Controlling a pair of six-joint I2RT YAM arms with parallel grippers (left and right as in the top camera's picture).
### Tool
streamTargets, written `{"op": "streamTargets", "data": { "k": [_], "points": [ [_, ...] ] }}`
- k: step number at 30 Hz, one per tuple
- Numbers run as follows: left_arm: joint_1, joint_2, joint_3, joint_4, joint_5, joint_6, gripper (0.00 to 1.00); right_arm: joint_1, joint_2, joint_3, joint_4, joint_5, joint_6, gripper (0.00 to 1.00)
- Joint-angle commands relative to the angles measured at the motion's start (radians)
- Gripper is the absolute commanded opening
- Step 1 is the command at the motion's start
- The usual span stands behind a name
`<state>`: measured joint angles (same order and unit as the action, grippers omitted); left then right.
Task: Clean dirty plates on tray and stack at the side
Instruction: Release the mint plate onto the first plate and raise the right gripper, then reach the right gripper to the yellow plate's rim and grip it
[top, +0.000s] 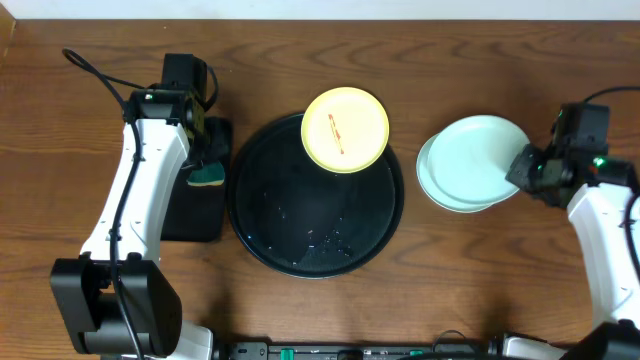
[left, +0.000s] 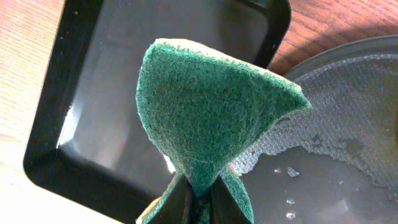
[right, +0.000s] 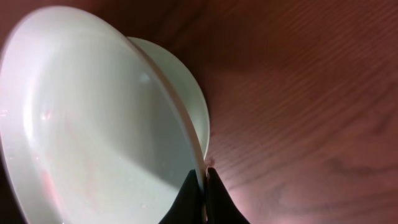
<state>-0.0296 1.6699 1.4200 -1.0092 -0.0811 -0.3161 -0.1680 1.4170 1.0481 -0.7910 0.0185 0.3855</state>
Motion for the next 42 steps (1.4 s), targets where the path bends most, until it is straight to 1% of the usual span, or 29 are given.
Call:
{"op": "streamTargets", "data": {
  "k": [1,5,6,8,12,16,19,22,27,28,33,37,42],
  "points": [
    [0.003,-0.017,0.022,0.001,-0.005,0.008,0.07,-0.008,0.006,-0.096,0.087,0.011,-0.005,0.01],
    [0.003,-0.017,0.022,0.000,-0.005,0.008,0.07,-0.008,0.010,-0.169,0.170,0.011,-0.005,0.01],
    [0.003,-0.017,0.022,0.000,-0.005,0.008,0.07,-0.008,0.010,-0.182,0.185,0.010,-0.005,0.05],
    [0.003,-0.017,0.022,0.000,-0.005,0.008,0.07,-0.008,0.010,-0.196,0.209,0.005,-0.006,0.16],
    [0.003,-0.017,0.022,0.000,-0.005,0.008,0.07,-0.008,0.010,-0.196,0.225,-0.013,-0.027,0.20],
    [0.003,-0.017,0.022,0.000,-0.005,0.008,0.07,0.008,0.010,-0.189,0.242,-0.087,-0.067,0.24],
    [0.003,-0.017,0.022,0.000,-0.005,0.008,0.07,0.035,0.010,-0.152,0.238,-0.140,-0.079,0.25],
    [0.003,-0.017,0.022,0.000,-0.005,0.008,0.07,0.084,0.010,-0.068,0.203,-0.203,-0.095,0.26],
    [0.003,-0.017,0.022,0.001,-0.005,0.008,0.08,0.194,0.072,0.134,0.109,-0.211,-0.134,0.30],
    [0.003,-0.017,0.022,0.001,-0.005,0.008,0.07,0.245,0.136,0.241,0.062,-0.211,-0.158,0.32],
    [0.003,-0.017,0.022,0.001,-0.005,0.008,0.07,0.333,0.331,0.463,-0.013,-0.212,-0.203,0.40],
    [0.003,-0.017,0.022,0.001,-0.005,0.008,0.07,0.381,0.497,0.604,-0.021,-0.219,-0.241,0.49],
    [0.003,-0.017,0.022,0.001,-0.005,0.008,0.07,0.419,0.662,0.709,0.006,-0.225,-0.288,0.54]
  ]
}}
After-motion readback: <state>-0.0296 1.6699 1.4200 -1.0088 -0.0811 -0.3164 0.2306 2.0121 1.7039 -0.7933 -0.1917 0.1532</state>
